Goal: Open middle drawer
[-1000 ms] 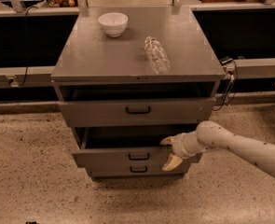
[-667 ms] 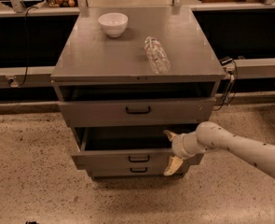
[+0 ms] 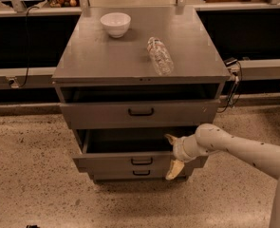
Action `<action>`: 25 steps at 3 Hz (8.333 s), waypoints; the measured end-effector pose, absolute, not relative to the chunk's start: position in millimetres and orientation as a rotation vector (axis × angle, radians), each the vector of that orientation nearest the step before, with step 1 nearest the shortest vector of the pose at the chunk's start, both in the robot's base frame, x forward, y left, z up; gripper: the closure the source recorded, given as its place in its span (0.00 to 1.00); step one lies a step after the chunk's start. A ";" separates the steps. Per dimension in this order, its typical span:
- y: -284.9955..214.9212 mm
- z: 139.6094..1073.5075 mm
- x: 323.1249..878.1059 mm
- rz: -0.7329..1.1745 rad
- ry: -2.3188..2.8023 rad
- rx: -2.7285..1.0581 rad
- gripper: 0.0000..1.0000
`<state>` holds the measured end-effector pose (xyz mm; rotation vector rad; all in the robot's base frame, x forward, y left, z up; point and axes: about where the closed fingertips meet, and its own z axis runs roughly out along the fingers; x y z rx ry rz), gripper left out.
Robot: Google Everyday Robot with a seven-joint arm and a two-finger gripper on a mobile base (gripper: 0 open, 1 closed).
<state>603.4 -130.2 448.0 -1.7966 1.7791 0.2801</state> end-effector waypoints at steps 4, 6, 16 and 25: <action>-117.9 458.5 560.2 0.272 1.843 -1.888 0.52; -115.7 469.5 551.9 0.367 1.801 -1.918 0.64; -119.0 461.8 557.1 0.323 1.864 -2.024 0.23; -175.0 406.7 665.4 0.285 1.862 -1.807 1.00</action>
Offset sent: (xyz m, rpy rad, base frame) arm -0.0382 -0.0002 -0.0031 -0.1157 0.0917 -0.0292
